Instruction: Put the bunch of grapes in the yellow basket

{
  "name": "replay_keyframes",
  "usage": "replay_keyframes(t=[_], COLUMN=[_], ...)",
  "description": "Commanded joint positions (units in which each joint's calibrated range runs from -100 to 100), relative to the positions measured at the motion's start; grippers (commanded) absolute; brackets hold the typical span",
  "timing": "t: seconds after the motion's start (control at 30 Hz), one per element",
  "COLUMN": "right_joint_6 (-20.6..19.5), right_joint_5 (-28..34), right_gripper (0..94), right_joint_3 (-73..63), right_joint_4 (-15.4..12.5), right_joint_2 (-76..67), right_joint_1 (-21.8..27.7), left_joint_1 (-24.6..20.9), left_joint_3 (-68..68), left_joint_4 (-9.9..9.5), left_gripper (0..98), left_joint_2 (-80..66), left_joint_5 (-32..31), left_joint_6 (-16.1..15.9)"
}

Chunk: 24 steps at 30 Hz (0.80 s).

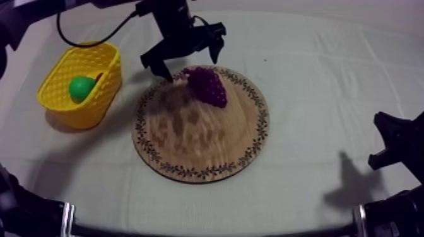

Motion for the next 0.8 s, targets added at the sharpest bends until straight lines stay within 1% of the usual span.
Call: replay_keyframes(t=[0.0, 0.27, 0.53, 0.63, 0.77], right_joint_6=[0.0, 0.0, 0.0, 0.0, 0.0], right_joint_5=[0.0, 0.0, 0.0, 0.0, 0.0], right_gripper=[0.4, 0.4, 0.4, 0.4, 0.4], right_joint_3=[0.0, 0.0, 0.0, 0.0, 0.0], right_joint_4=[0.0, 0.0, 0.0, 0.0, 0.0], right_joint_2=[0.0, 0.0, 0.0, 0.0, 0.0], right_joint_1=[0.0, 0.0, 0.0, 0.0, 0.0], left_joint_1=[0.0, 0.1, -0.2, -0.3, -0.4], left_joint_3=[-0.3, -4.0, -9.6, -12.0, -15.1], left_joint_4=[0.21, 0.78, 1.11, 1.44, 2.35], left_gripper=[94.6, 95.4, 93.6, 93.3, 93.4], left_joint_2=[1.3, 7.7, 15.1, 17.5, 20.2], left_joint_5=[0.0, 0.0, 0.0, 0.3, 1.9], left_joint_6=[0.1, 0.7, 0.9, 0.1, -1.3])
